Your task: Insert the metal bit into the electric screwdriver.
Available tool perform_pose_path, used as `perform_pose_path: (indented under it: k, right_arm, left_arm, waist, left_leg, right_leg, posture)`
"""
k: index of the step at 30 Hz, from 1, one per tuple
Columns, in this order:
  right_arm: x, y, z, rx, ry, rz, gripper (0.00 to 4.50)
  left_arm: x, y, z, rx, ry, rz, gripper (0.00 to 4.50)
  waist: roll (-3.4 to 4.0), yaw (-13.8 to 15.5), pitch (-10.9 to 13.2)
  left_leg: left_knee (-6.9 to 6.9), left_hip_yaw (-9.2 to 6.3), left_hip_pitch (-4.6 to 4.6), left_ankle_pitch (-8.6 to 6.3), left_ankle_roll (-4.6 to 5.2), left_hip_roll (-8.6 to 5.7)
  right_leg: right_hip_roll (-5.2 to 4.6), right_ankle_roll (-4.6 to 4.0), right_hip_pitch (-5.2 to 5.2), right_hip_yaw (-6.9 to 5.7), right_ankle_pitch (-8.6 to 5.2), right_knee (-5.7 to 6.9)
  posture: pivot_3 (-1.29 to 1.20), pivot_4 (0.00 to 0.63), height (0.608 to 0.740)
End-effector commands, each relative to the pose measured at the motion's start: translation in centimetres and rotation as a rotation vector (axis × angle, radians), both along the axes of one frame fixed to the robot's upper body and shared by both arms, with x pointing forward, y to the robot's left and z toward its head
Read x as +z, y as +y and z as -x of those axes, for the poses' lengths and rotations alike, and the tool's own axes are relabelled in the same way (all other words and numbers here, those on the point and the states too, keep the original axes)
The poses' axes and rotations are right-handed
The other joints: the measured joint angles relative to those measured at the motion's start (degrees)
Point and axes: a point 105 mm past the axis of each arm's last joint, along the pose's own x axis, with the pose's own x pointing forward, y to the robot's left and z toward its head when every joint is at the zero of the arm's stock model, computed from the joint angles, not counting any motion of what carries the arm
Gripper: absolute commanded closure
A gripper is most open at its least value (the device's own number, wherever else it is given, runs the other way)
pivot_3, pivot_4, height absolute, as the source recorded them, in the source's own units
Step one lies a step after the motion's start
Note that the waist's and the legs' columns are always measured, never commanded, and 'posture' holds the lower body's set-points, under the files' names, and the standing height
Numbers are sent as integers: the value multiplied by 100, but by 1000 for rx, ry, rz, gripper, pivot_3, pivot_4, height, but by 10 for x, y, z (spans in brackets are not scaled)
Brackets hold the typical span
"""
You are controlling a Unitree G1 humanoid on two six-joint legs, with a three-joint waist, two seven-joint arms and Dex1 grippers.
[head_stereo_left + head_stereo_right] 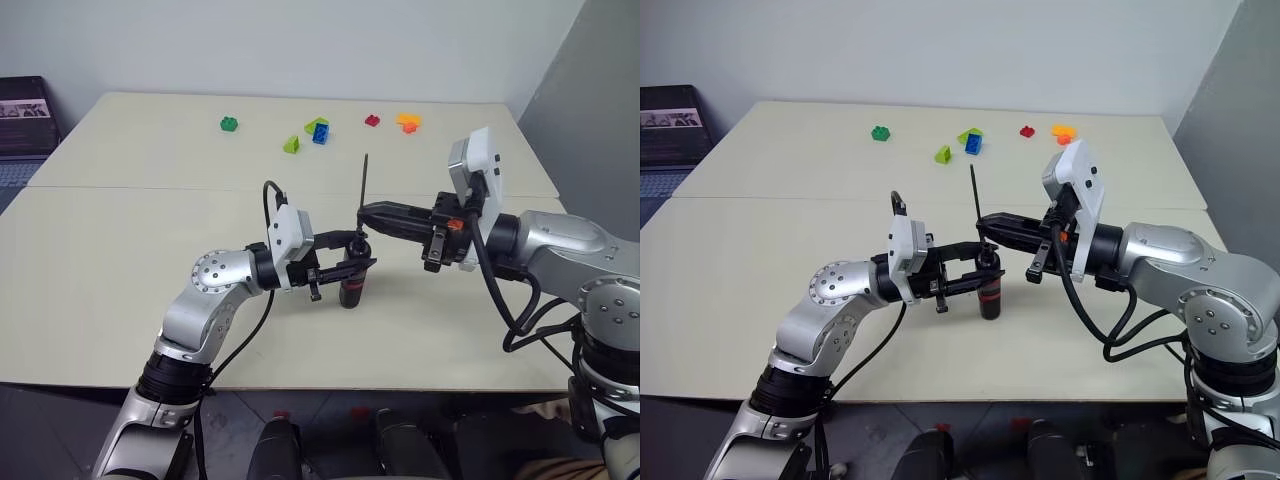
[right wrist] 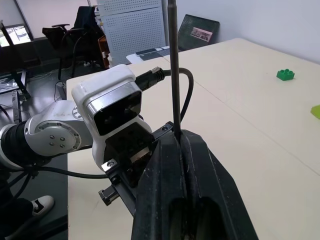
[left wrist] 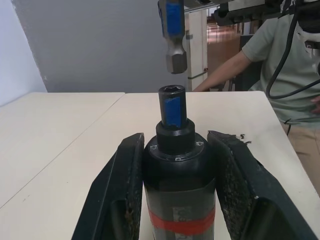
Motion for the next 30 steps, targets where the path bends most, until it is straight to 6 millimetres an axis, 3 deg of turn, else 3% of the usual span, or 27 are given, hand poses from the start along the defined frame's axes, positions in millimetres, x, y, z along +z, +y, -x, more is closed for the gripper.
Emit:
perform_pose_path:
  k: [1,30]
  right_arm:
    - [5,-1,3,-4,-46,-4,4500]
    - [2,4,2,9,-41,18,4500]
  left_arm:
    - [-7,8,-9,67,1,-51,2875]
    - [-7,7,-8,64,4,-51,2875]
  waist:
    - [0,-1,0]
    - [0,-15,0]
  left_leg:
    - [-1,0,0,0,0,0]
    - [-19,4,-1,0,0,0]
  right_leg:
    - [0,0,0,0,0,-1]
    - [0,-1,-10,2,0,-5]
  posture:
    - [0,150,740]
    - [0,150,740]
